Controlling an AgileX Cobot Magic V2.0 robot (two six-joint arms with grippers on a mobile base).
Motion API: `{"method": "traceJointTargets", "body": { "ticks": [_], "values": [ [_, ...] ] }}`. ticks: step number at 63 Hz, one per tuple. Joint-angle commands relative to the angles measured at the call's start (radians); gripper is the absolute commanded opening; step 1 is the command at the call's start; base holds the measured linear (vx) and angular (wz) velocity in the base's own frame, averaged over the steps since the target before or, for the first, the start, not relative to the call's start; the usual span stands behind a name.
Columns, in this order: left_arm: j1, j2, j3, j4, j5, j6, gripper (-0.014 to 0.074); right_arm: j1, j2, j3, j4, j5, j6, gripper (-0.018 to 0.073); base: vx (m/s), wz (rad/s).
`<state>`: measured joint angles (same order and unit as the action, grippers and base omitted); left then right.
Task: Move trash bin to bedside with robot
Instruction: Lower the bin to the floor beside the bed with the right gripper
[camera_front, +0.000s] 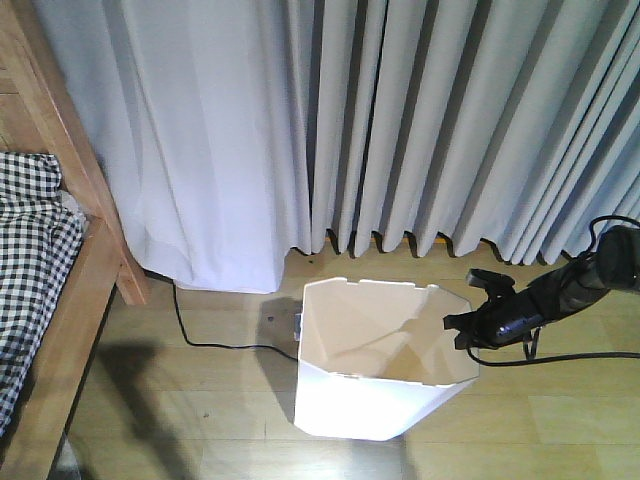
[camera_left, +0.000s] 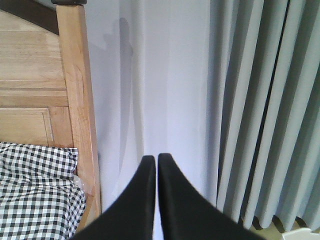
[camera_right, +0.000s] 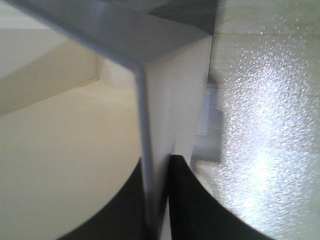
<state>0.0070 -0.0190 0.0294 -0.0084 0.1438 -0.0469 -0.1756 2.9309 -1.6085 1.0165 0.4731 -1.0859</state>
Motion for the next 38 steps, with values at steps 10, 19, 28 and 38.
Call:
{"method": "traceJointTargets", "body": {
  "ticks": [10,19,28,38],
  "values": [
    [-0.003,-0.01,0.028,-0.008,-0.071,-0.009,-0.0006,0.065,-0.067,-0.048,0.054,0.104,0.018,-0.0003,0.0,0.0],
    [-0.003,-0.01,0.028,-0.008,-0.071,-0.009,-0.0006,0.101,-0.055,-0.048,0.054,0.032,0.018,-0.0003,0.0,0.0],
    [-0.003,-0.01,0.028,-0.008,-0.071,-0.009,-0.0006,0.111,-0.024,-0.048,0.063,0.032,0.018,-0.0003,0.0,0.0],
    [-0.003,-0.01,0.028,-0.008,-0.071,-0.009,-0.0006,0.111,0.014,-0.048,0.063,0.016,0.018,0.0,0.0,0.0]
  ]
}}
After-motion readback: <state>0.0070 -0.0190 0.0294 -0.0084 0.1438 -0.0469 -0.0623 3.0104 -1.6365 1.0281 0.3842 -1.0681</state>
